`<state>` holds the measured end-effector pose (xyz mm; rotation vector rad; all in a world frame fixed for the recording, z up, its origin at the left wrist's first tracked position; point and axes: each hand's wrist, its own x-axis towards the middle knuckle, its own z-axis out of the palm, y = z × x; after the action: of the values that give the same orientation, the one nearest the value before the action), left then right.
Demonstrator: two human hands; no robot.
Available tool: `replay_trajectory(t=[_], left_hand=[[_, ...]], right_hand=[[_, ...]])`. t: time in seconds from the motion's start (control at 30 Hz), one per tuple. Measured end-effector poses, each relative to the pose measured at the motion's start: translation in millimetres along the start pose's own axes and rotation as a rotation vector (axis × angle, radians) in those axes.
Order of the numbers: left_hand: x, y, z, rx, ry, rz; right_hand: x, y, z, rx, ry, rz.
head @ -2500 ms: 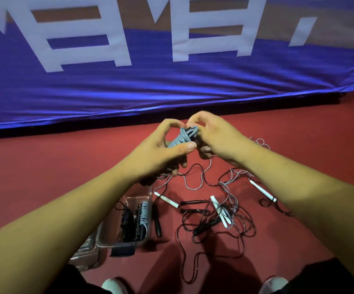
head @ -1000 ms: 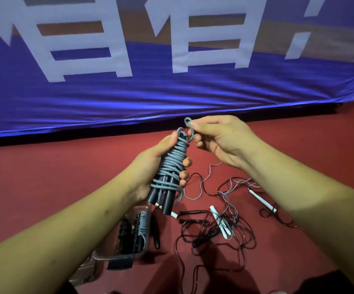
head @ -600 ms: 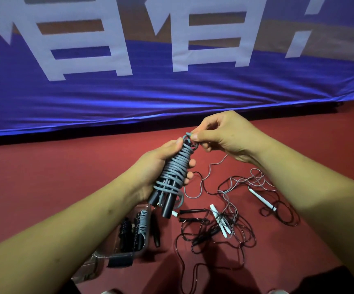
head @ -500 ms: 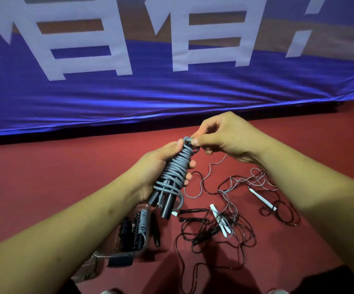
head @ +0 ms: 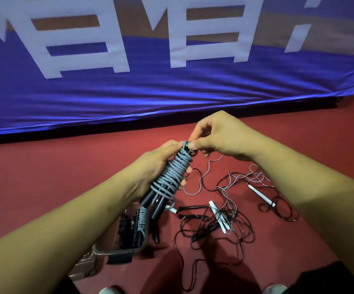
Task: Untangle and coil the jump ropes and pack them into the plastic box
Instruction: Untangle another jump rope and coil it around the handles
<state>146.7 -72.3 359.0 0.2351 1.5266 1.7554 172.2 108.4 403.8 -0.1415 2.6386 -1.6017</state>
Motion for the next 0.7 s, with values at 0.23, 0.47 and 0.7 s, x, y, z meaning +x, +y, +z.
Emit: replay_trajectory(t=[0.23,0.47,0.7], left_hand=[[0,7,-3,-0.07,-0.07,0.037],[-7,9,-11,-0.066,-0.099,0.083],[-12,10,-21,0.068,-0.07,0.059]], right_hand=[[1,3,4,-0.168,0.075,-0.114],[2,11,18,0.067,0.118,-0.084],[3,17,23,0.452,-0.093,0.084]])
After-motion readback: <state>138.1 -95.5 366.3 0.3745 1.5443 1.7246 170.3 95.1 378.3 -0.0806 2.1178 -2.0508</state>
